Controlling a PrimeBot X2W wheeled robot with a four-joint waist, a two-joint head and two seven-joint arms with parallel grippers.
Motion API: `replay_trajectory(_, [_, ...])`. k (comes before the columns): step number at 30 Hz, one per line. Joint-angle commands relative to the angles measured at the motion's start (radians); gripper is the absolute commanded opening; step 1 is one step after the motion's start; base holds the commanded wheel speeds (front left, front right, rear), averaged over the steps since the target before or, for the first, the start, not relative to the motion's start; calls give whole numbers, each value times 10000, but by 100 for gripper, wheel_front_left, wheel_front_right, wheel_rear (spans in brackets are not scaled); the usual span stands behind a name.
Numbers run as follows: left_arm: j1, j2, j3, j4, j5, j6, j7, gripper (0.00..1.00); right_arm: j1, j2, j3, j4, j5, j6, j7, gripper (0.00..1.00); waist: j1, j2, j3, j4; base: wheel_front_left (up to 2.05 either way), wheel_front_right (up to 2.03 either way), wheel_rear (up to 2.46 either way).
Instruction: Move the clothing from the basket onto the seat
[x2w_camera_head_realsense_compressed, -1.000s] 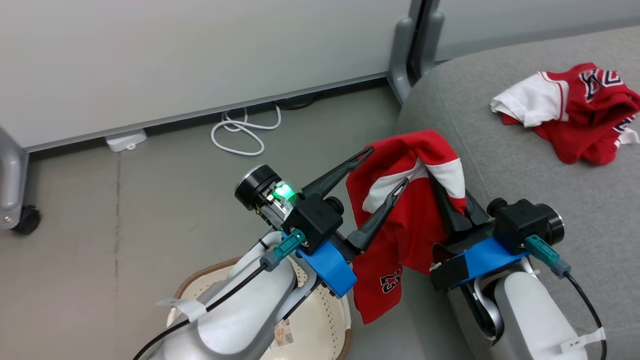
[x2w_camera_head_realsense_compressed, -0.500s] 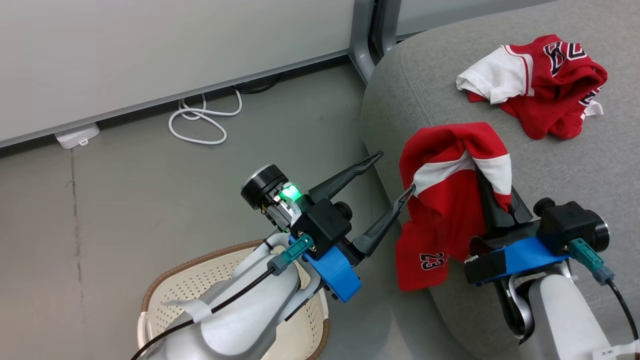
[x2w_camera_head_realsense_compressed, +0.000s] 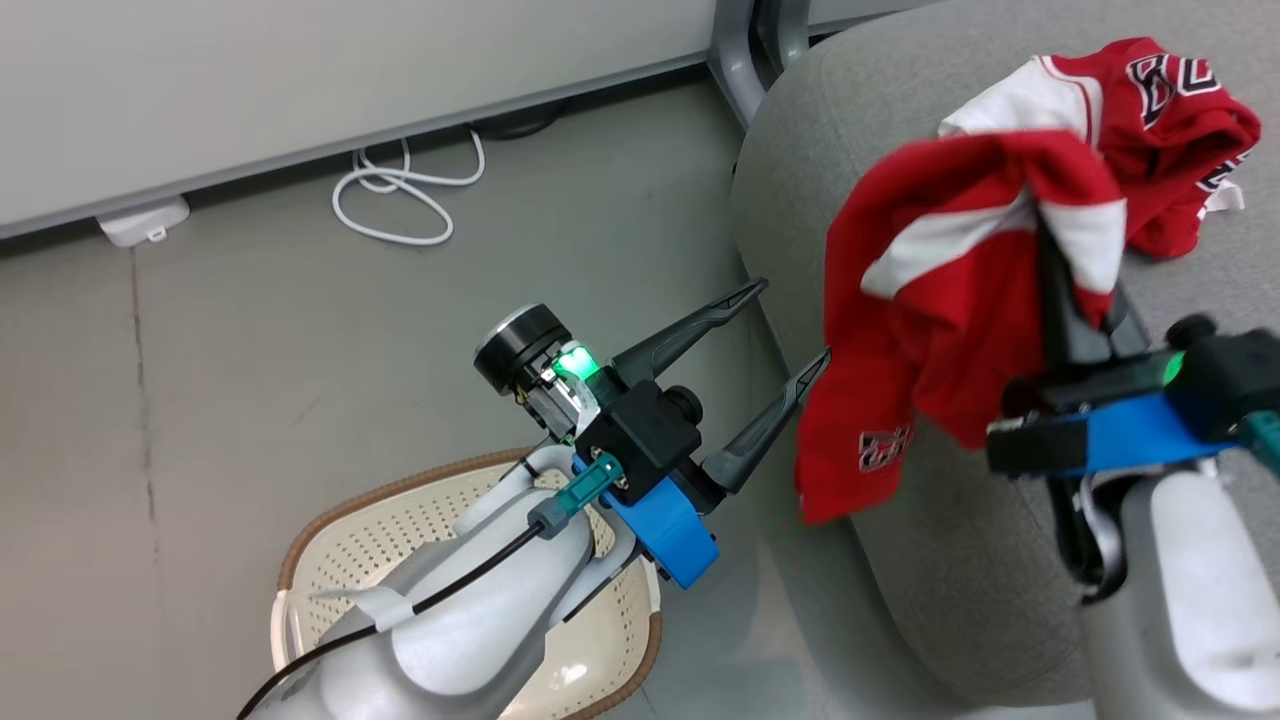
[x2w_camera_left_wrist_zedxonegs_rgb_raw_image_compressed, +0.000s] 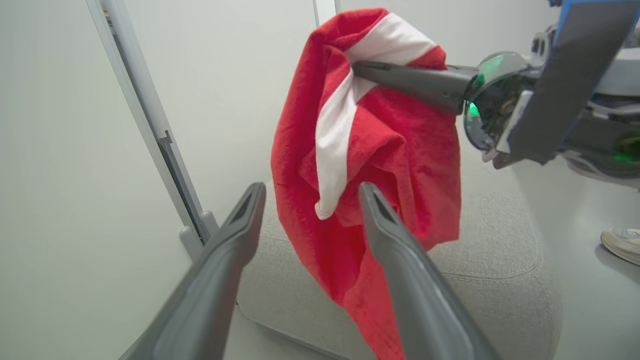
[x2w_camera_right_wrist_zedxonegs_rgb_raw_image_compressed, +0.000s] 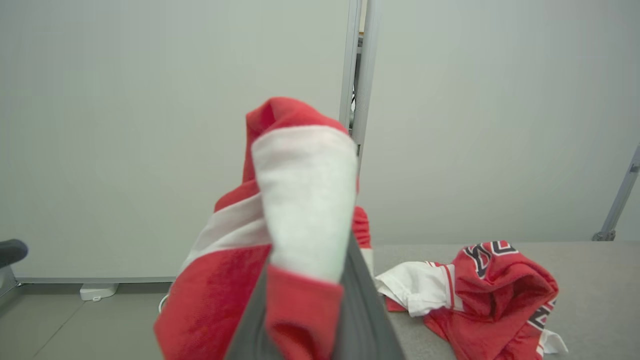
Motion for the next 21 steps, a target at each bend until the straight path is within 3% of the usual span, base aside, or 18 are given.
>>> replay_trajectory(1, [-192,64,49,-51,77,-17,-26,100,-508,-126,-149,-141,-42,3,-7,0,0,0,292,113,0,0,0])
replay_trajectory(10, [-874,194,-183,-122,237,-18,-26,100,-3272,-859,-1676,-647,95,3,-7,0,0,0,1795,457,0,0,0])
replay_trajectory(21, [-1796,532,-481,-148,361,-18,-14,100,-6317,-3140,-4306,252,296,3,-7,0,0,0,3706,542,0,0,0])
